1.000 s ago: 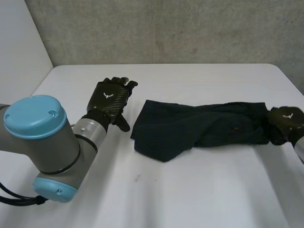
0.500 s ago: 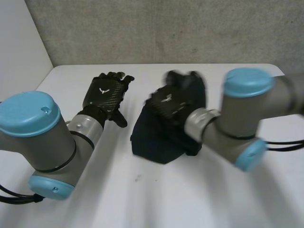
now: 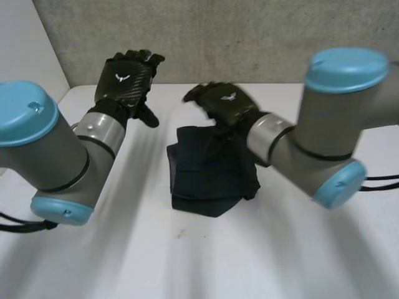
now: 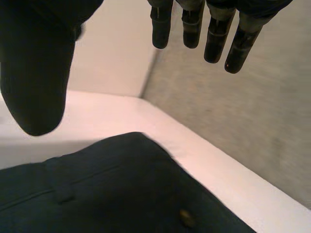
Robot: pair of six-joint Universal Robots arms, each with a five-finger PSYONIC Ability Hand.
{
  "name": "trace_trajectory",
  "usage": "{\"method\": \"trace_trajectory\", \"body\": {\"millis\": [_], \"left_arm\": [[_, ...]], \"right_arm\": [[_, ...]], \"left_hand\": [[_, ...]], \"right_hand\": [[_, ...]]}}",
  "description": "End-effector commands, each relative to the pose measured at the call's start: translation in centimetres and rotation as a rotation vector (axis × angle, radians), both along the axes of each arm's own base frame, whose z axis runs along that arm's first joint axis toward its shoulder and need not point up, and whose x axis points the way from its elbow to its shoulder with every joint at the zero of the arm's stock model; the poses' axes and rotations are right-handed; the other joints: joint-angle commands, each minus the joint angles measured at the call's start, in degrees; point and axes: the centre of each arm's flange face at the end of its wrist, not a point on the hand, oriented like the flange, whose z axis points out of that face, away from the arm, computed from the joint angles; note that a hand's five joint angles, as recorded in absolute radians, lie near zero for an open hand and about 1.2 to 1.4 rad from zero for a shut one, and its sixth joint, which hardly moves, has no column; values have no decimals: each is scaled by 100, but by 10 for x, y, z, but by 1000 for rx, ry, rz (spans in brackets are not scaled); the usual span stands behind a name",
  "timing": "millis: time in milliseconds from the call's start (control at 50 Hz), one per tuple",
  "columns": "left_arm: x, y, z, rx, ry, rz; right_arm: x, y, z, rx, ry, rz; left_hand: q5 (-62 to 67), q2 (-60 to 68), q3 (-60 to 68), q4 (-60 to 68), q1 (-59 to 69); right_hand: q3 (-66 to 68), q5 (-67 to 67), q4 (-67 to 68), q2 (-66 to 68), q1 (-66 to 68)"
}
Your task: Fold the shorts.
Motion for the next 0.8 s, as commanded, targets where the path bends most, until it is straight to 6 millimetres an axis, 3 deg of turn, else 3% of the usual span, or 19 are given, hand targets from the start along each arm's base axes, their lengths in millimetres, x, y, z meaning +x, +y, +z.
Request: {"method": "trace_trajectory", "body": {"millis": [20,100,240,360,460,580,660,800], "left_arm": [[-38,10,-21,44,-2,-102],[-60,18,-52,115,-49,-174],[-71,10,-107,283,-161,-174],[-61,-2,-140,375,-231,-98],[-41,-19,-150,396,-282,-37],[-31,-21,-156,402,-337,-23],[-34,-16,-146,387,-331,-39],[-37,1,-62,229,-227,-84]], "right_arm": [[-41,-32,-4,85,-13,-244],[-41,-40,-23,127,22,-262],[-28,-49,-63,209,81,-219],[-20,-53,-106,256,145,-172],[-20,-56,-121,230,206,-165],[-21,-57,-114,160,255,-171],[-21,-54,-91,113,241,-162],[-31,-44,-18,-34,125,-194]], "left_hand": [[-125,-8,-60,-23,32],[-125,-8,-60,-23,32],[-125,-8,-60,-23,32],[-91,26,-27,10,65],[-7,110,57,94,149],[43,161,108,145,200],[27,144,91,128,183],[-125,-7,-60,-23,32]], "right_hand": [[-177,-385,-339,-234,-151],[-177,-385,-339,-234,-151],[-177,-385,-339,-234,-151],[-177,-385,-339,-234,-151],[-177,-385,-339,-234,-151],[-177,-385,-339,-234,-151],[-177,-385,-339,-234,-151],[-177,-385,-339,-234,-151]]}}
